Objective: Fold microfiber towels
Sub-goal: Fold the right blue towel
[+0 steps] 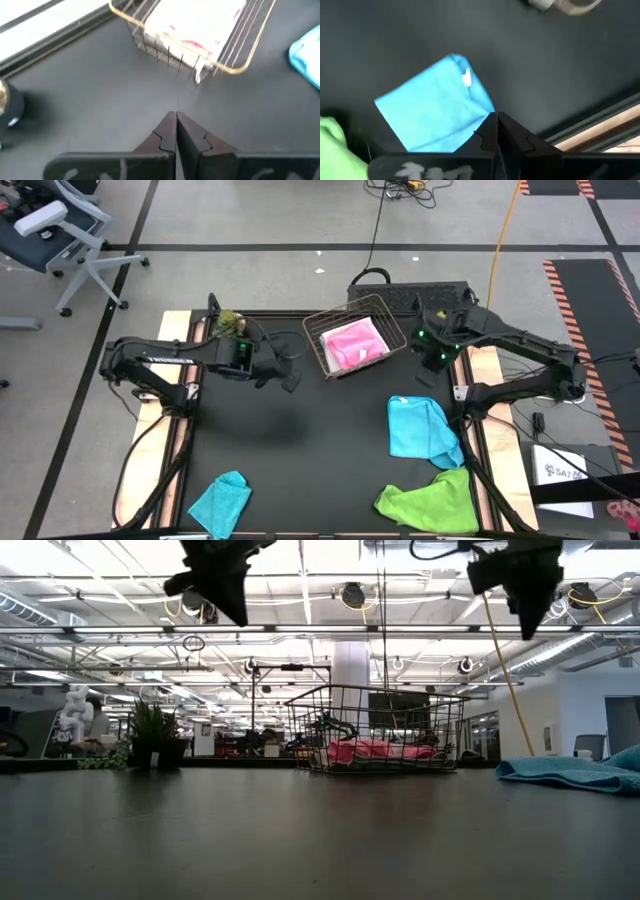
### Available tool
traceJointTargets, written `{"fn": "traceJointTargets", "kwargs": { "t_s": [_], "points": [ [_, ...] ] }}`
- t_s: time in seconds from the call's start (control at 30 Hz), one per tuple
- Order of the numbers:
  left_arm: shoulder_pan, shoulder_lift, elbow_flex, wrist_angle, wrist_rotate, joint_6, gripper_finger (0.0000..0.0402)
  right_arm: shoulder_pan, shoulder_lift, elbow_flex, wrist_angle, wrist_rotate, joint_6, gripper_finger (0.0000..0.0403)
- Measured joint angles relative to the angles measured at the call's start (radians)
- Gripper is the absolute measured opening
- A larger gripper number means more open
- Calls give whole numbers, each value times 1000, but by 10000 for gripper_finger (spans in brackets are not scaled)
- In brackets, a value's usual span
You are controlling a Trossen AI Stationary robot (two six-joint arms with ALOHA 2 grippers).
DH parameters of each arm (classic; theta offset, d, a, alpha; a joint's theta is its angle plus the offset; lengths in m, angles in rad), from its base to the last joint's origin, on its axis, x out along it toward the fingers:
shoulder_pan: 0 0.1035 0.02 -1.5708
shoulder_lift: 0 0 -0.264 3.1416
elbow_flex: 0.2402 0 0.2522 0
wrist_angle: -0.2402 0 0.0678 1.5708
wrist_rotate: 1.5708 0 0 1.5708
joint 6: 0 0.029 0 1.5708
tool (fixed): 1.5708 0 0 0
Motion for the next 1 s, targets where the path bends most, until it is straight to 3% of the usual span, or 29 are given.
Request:
{"fn": "traceJointTargets", "kwargs": {
  "t_s": [0.27,0.43,0.8,1.0],
  "points": [
    [35,0,0,146,-2,86,9,80,-31,-288,133,0,49,0],
    [51,35,2,366,112,240,6,97,-31,-414,141,0,165,0],
    [62,318,-1,676,402,396,16,135,-61,-444,279,-52,324,0],
    [62,320,0,667,431,409,14,183,-59,-470,534,-110,354,0]
  ]
}}
